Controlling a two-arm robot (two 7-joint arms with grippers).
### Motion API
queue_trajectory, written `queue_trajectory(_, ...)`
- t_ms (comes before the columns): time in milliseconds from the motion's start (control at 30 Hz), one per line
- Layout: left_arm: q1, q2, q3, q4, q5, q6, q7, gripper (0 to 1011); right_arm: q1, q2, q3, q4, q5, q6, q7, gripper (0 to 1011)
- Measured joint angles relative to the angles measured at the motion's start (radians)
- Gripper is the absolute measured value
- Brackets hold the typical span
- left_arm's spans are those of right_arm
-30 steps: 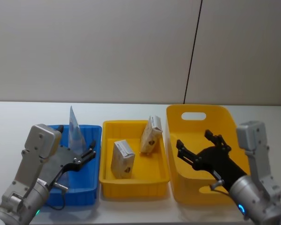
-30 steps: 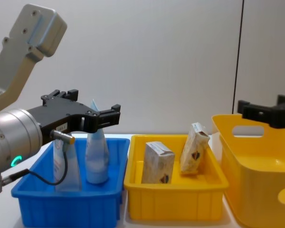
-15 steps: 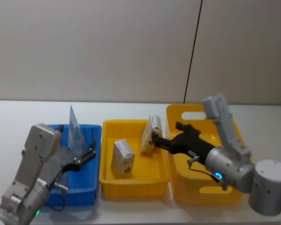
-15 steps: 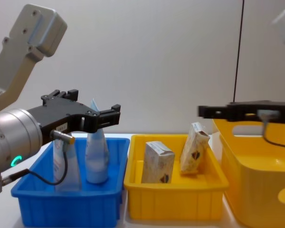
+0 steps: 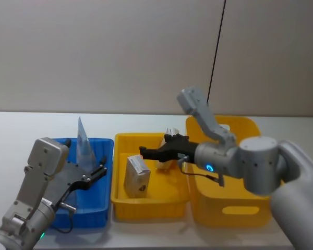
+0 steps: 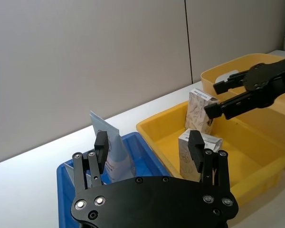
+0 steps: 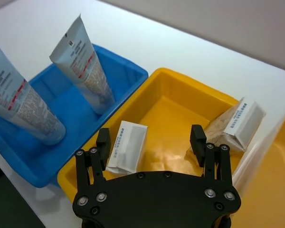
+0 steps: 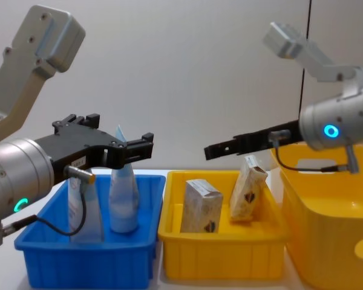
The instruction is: Bimanual collaborative sorting of washing and personal care products
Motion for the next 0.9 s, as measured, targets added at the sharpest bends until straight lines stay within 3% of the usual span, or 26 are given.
queue_trajectory(267, 0.000, 0.000, 0.000, 0.000, 0.000, 0.000, 0.000, 1001, 0.085, -0.018, -0.065, 0.038, -0.045, 0.123, -0.004, 1002)
queue_trajectory(667, 0.000, 0.000, 0.000, 0.000, 0.000, 0.000, 0.000, 1001, 0.158, -0.008, -0.135, -0.007, -0.105, 0.339, -0.026, 1002)
queue_trajectory(900, 0.000, 0.000, 0.000, 0.000, 0.000, 0.000, 0.000, 1001, 0.195, -0.028, -0.173, 0.013, -0.121, 0.412, -0.009, 1002)
